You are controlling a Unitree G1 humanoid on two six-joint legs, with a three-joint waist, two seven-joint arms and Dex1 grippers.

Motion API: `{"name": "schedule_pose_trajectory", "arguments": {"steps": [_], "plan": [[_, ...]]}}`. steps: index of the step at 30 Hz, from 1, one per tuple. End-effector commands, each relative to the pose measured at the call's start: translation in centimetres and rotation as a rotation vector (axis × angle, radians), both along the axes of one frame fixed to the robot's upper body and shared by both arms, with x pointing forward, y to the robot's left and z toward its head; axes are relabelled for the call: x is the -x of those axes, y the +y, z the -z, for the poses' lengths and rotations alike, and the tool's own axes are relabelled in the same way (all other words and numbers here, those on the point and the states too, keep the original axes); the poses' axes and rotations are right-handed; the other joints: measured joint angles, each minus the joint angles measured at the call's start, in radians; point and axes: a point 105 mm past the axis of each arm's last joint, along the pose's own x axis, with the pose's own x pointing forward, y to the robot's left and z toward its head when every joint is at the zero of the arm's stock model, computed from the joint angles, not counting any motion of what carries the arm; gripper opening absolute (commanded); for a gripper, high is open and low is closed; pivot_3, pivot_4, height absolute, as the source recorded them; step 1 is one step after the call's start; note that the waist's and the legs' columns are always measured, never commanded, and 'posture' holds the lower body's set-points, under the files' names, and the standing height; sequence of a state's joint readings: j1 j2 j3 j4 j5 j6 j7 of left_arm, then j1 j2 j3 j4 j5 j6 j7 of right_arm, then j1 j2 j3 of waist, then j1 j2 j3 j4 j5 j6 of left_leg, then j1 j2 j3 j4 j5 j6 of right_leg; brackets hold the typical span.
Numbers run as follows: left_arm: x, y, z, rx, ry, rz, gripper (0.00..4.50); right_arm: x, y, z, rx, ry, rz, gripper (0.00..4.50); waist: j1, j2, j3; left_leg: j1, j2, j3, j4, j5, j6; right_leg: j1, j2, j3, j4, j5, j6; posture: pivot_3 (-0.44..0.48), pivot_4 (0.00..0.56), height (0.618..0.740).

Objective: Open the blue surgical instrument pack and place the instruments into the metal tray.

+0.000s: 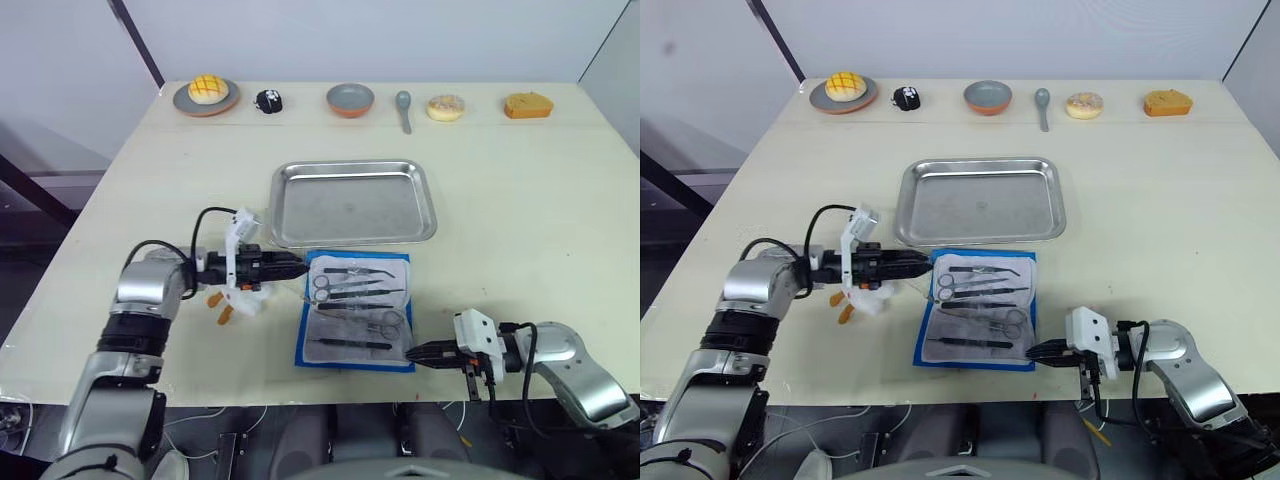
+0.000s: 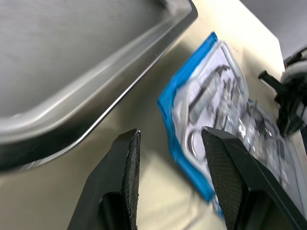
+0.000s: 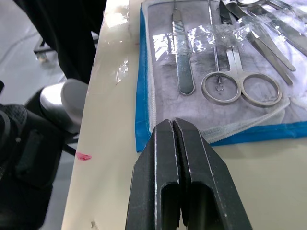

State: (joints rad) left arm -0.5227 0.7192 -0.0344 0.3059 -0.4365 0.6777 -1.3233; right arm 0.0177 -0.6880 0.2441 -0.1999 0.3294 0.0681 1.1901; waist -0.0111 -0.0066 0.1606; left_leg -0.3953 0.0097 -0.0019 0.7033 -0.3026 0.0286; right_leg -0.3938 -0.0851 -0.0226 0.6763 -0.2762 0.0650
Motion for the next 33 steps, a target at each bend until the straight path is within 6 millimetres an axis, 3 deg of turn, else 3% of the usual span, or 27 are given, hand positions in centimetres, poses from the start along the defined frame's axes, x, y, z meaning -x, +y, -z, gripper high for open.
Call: {"name": "schedule_pose_trajectory", "arguments": {"steps": [1, 4, 10, 13, 15, 18, 20, 22, 23, 33], "plan": [[0.6, 0.3, -2.2, 0.031, -0.109, 0.072, 2.17, 0.2, -0.1, -1.1, -0.033, -0.006, 0.006, 0.0, 0.001, 0.0, 0.0, 0.0, 0.0, 0.0, 0.0, 0.0, 0.0, 0.0, 0.0, 0.0, 0.0, 0.0, 0.0, 0.0, 0.15, 0.732], [2.1, -0.3, -4.5, 0.069, -0.227, 0.203, 2.17, -0.1, -0.1, -2.7, -0.1, -0.017, 0.044, 0.0, 0.004, -0.001, 0.001, -0.002, 0.0, 0.0, 0.0, 0.0, 0.0, -0.001, 0.0, 0.0, 0.0, 0.0, 0.0, 0.0, 0.15, 0.732], [3.8, -1.0, -7.0, 0.098, -0.334, 0.313, 2.17, -0.8, -0.2, -5.7, -0.229, -0.031, 0.13, 0.0, 0.007, -0.001, 0.002, -0.002, 0.0, -0.001, 0.0, 0.0, 0.0, -0.001, -0.001, 0.0, 0.0, 0.0, 0.0, 0.0, 0.15, 0.732], [4.2, -1.2, -7.8, 0.084, -0.363, 0.354, 2.21, -1.6, -0.4, -6.2, -0.237, -0.07, 0.161, 0.75, 0.006, -0.002, 0.002, -0.002, 0.001, -0.001, 0.0, 0.0, 0.001, -0.001, -0.001, 0.0, 0.0, 0.0, 0.0, 0.0, 0.15, 0.732], [4.5, -1.1, -7.9, 0.047, -0.389, 0.394, 2.21, -2.0, -0.4, -6.1, -0.232, -0.097, 0.176, 1.66, 0.005, -0.002, 0.002, -0.002, 0.0, -0.001, 0.0, 0.0, 0.001, -0.001, -0.001, 0.0, 0.0, 0.0, 0.0, 0.0, 0.15, 0.732], [5.2, -0.9, -8.1, -0.01, -0.433, 0.458, 3.15, -2.4, -0.1, -5.6, -0.23, -0.139, 0.178, 3.46, 0.005, -0.001, 0.002, -0.002, 0.0, -0.001, 0.0, 0.0, 0.001, -0.002, 0.0, 0.0, 0.0, 0.0, 0.0, 0.0, 0.15, 0.732], [5.7, -0.9, -8.6, -0.029, -0.463, 0.494, 3.44, -2.7, 0.1, -5.0, -0.231, -0.165, 0.184, 3.59, 0.003, -0.003, 0.003, -0.002, 0.0, 0.0, 0.0, -0.001, 0.001, -0.002, 0.0, 0.0, 0.0, 0.0, 0.0, 0.0, 0.15, 0.732], [6.4, -1.0, -8.6, -0.054, -0.476, 0.533, 4.29, -3.0, 0.3, -4.4, -0.23, -0.2, 0.188, 4.44, 0.002, -0.003, 0.003, -0.002, 0.0, 0.0, 0.0, -0.001, 0.001, -0.002, 0.0, 0.0, 0.0, 0.0, 0.0, 0.0, 0.15, 0.732], [6.6, -1.0, -8.6, -0.061, -0.48, 0.548, 4.45, -3.2, 0.4, -4.1, -0.226, -0.22, 0.186, 4.5, 0.001, -0.003, 0.003, -0.002, 0.0, 0.0, 0.0, -0.001, 0.001, -0.002, 0.0, 0.0, 0.0, 0.0, 0.0, 0.0, 0.15, 0.732], [7.8, -1.6, -8.0, 0.028, -0.492, 0.6, 4.45, -4.1, 1.5, -2.3, -0.241, -0.238, 0.204, 4.5, 0.001, -0.002, 0.005, -0.002, 0.0, 0.001, 0.0, 0.0, 0.001, -0.002, 0.0, 0.001, 0.0, 0.0, 0.0, 0.0, 0.15, 0.732]]}}
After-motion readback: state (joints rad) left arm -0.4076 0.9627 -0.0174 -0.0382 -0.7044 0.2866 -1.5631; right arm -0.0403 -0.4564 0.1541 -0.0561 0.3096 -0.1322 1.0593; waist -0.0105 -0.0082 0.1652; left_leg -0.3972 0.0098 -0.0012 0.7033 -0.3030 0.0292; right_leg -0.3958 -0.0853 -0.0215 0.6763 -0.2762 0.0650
